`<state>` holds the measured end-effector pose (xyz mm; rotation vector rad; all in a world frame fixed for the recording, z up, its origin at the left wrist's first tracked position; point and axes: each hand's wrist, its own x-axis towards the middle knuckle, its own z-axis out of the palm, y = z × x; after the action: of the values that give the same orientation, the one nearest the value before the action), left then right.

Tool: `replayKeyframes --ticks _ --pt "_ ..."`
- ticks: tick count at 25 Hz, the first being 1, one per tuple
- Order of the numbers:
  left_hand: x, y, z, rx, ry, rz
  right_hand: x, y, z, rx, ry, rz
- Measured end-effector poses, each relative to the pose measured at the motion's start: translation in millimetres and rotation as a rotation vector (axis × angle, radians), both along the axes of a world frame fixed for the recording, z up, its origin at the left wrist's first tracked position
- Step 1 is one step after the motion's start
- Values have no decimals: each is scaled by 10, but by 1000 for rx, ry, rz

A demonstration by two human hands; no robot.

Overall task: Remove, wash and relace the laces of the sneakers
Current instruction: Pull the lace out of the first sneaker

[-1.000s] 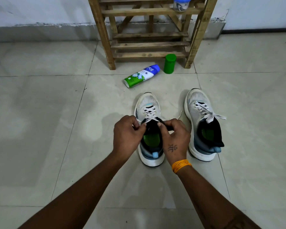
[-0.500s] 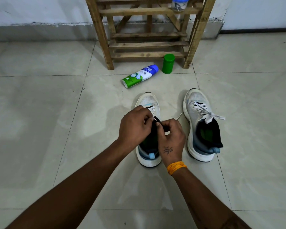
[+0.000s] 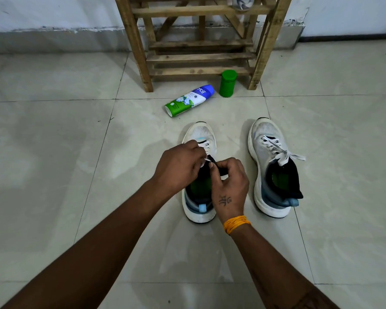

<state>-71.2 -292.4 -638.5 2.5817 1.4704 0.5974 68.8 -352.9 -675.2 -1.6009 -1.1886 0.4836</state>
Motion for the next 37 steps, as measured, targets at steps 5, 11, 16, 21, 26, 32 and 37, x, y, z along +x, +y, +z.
replayKeyframes --ticks 5,11,16,21,26,32,37 --pt "-224 103 -113 -56 -419 495 25 6 17 0 15 -56" --pt "-76 -26 -19 -61 -239 147 4 23 13 16 8 -12" --pt "-8 30 -16 4 12 -82 15 19 18 9 12 -15" --pt "24 -39 -50 -22 -122 30 14 32 14 9 5 -19" --pt "-126 17 -157 -205 -659 657 21 34 17 -7 17 -64" --pt "23 -82 -46 -5 -179 85 7 44 29 8 5 -21" --pt "90 -83 -147 12 -195 231 7 47 27 0 6 -37"
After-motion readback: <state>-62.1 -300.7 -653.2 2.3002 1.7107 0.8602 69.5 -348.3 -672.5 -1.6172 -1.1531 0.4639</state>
